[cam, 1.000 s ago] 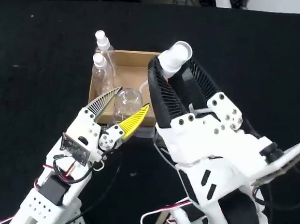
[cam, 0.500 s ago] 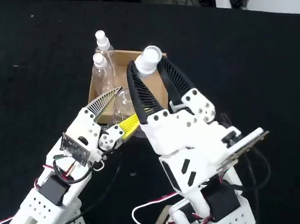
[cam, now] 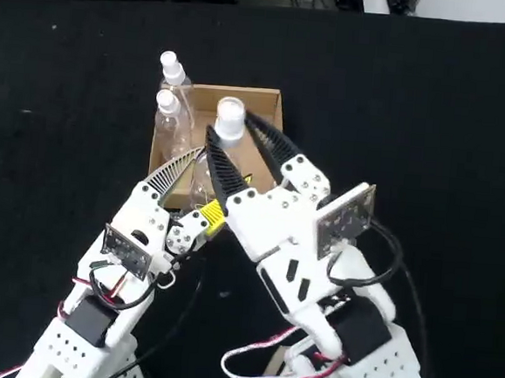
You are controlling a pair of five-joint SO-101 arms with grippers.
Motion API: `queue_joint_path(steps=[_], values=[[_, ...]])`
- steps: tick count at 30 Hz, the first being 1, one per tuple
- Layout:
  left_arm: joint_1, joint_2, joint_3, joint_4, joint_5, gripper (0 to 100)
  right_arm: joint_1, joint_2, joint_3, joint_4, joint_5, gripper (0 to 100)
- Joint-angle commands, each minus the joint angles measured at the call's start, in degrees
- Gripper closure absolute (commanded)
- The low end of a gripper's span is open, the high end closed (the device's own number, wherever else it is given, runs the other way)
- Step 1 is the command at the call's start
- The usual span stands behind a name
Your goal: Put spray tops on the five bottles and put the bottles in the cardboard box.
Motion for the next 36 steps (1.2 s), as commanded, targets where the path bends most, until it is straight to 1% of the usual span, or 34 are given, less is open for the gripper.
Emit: queue_joint_path(steps=[1,6,10,11,14,16,18,22,24,28,32,36], values=[[0.7,-0.7,1.5,-1.3,-0.2,97,-2.3,-1.0,-6.3,4.4,0.7,83.2],[0.7,-0.7,1.5,-1.3,-0.2,97,-5.2,-1.0,-9.6,7.6,1.1,83.3],[0.6,-0.7,1.5,-1.3,-0.2,97,-5.3,-1.0,-10.9,7.9,0.8,84.7],[0.5,-0.7,1.5,-1.3,-0.2,97,-5.2,-1.0,-10.9,7.9,0.8,87.3],[0.6,-0.7,1.5,-1.3,-0.2,97,-5.1,-1.0,-10.8,7.9,1.1,99.5],[0.6,-0.7,1.5,-1.3,-0.4,97,-5.0,-1.1,-11.6,7.9,1.1,96.8],[0.1,-0.7,1.5,-1.3,-0.4,97,-4.9,-1.1,-14.5,8.8,1.1,98.6],[0.1,-0.6,1.5,-1.3,-0.4,97,-2.5,-0.9,-23.3,15.2,1.2,97.6],[0.1,-0.5,1.5,-1.3,-0.4,97,1.1,-0.9,-26.3,18.4,2.2,97.6],[0.1,-0.4,1.5,-1.2,-0.4,97,12.2,-1.0,-26.3,22.7,5.4,97.8],[0.1,-0.4,1.5,-1.2,-0.4,97,21.5,-1.1,-19.4,25.3,5.2,98.0],[0.1,-0.4,1.5,-1.2,-0.3,97,30.2,-1.1,-10.9,24.5,5.2,98.0]])
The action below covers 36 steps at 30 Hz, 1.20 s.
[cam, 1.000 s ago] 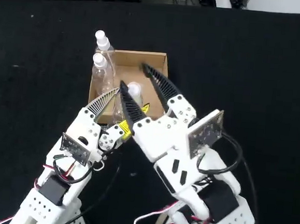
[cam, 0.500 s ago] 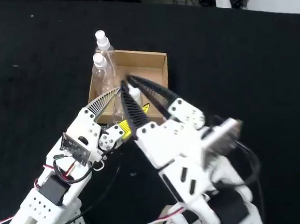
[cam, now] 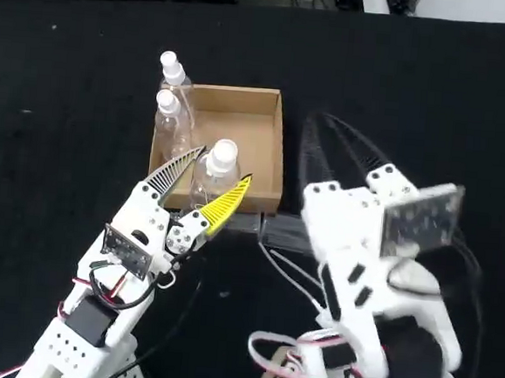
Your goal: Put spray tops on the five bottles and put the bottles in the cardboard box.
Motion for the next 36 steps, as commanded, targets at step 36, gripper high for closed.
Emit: queue_joint_path(steps=[36], values=[[-37.0,-0.4,1.5,-8.5,16.5,97,18.1,-0.3,45.0,-32.0,-6.4,97.7]])
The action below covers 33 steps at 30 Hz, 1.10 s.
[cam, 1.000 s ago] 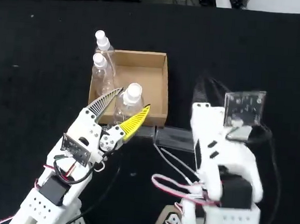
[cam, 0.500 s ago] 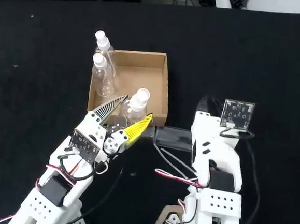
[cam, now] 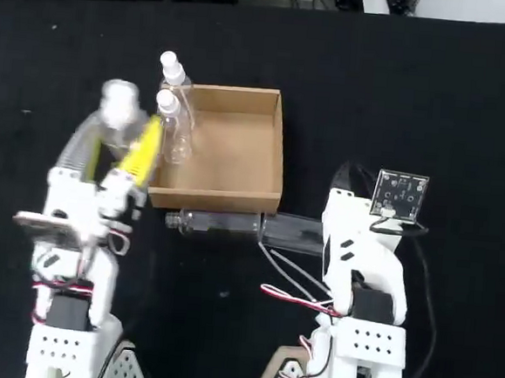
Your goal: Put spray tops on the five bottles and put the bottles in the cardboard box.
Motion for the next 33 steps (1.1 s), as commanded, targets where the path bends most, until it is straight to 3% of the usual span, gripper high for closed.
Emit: queue_joint_path(steps=[1,5,10,15,25,33], values=[[-10.4,-0.4,1.5,-1.4,4.7,97,0.9,-1.1,-0.2,-1.8,-0.5,97.7],[-18.0,-0.4,1.5,-1.8,5.2,97,0.9,-1.1,-0.2,-1.8,-0.5,97.7],[-21.1,-0.3,1.5,-2.4,5.1,97,0.9,-1.1,-0.2,-1.8,-0.5,97.7],[-22.1,3.3,1.5,-12.7,5.0,97,0.9,-1.1,-0.1,-1.5,-0.5,97.7],[-22.1,34.7,-7.3,-28.5,-3.4,97,0.9,-1.1,-0.1,-1.4,-0.5,97.7],[-22.5,56.4,-9.0,-45.5,-3.9,97,0.9,-1.1,-0.1,-1.3,-0.5,97.7]])
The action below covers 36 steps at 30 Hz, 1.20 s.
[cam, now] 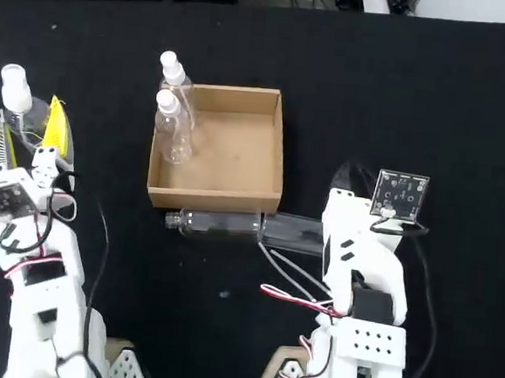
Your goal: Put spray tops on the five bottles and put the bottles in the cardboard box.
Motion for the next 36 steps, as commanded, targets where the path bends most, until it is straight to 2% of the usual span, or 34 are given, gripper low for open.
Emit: queue_joint_path(steps=[1,7,12,17,36], values=[[-1.5,8.9,-4.1,-7.3,-0.7,97,0.9,-1.1,0.0,-1.3,-0.5,97.7],[-8.9,24.7,-9.8,-13.5,-0.6,97,0.9,-1.1,0.0,-1.3,-0.5,97.7],[-14.9,34.6,-9.2,-26.5,-0.7,97,0.8,-1.1,0.0,-1.4,-0.5,97.7],[-15.6,42.2,-6.7,-37.5,-0.7,96,0.8,-1.1,0.0,-1.6,-0.5,97.7],[-28.5,67.6,-20.7,-38.2,-0.3,96,0.8,-1.1,0.0,-1.5,-0.5,97.7]])
